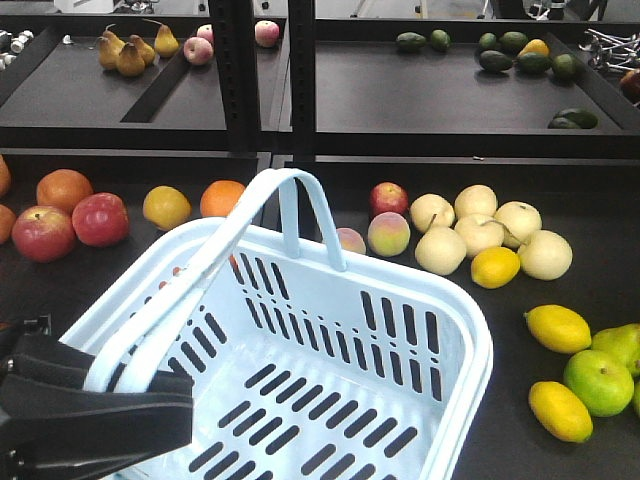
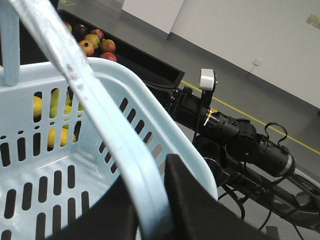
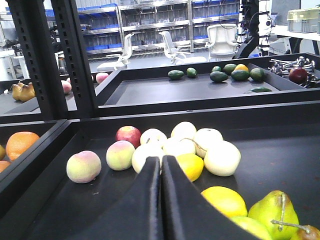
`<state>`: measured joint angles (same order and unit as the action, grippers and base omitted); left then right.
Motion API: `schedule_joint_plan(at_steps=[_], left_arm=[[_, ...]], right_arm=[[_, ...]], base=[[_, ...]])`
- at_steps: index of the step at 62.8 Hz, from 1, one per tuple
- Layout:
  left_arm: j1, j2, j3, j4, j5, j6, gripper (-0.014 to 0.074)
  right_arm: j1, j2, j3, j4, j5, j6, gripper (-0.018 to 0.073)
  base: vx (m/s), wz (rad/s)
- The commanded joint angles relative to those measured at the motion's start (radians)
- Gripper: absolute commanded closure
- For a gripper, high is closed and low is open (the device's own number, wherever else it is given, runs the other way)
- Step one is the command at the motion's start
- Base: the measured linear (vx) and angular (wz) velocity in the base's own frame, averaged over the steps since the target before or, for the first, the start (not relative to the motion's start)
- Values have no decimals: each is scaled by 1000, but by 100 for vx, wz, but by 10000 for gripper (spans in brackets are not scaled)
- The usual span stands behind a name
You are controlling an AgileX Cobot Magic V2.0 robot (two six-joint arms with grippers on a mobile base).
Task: Pick three apples into basket with both arms
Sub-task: 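Drive the base away from the table holding the basket in the left gripper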
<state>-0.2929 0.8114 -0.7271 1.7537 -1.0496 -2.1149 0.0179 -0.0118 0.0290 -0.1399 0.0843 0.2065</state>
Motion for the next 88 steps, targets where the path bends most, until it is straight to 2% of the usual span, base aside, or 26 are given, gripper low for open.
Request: schedule_joint_plan(at_steps=[1,40,88], left_arm=[[-4,-7,-28,49,19,-29,603],[-4,-7,-28,49,21,-29,603],[-4,-7,-28,49,20,-29,603]], right_arm=[[-7,-13,12,-12,-71,-1,568],[-7,-13,12,-12,-71,-1,568],[-7,-13,12,-12,-71,-1,568]], base=[[0,0],[-2,6],[-11,42]])
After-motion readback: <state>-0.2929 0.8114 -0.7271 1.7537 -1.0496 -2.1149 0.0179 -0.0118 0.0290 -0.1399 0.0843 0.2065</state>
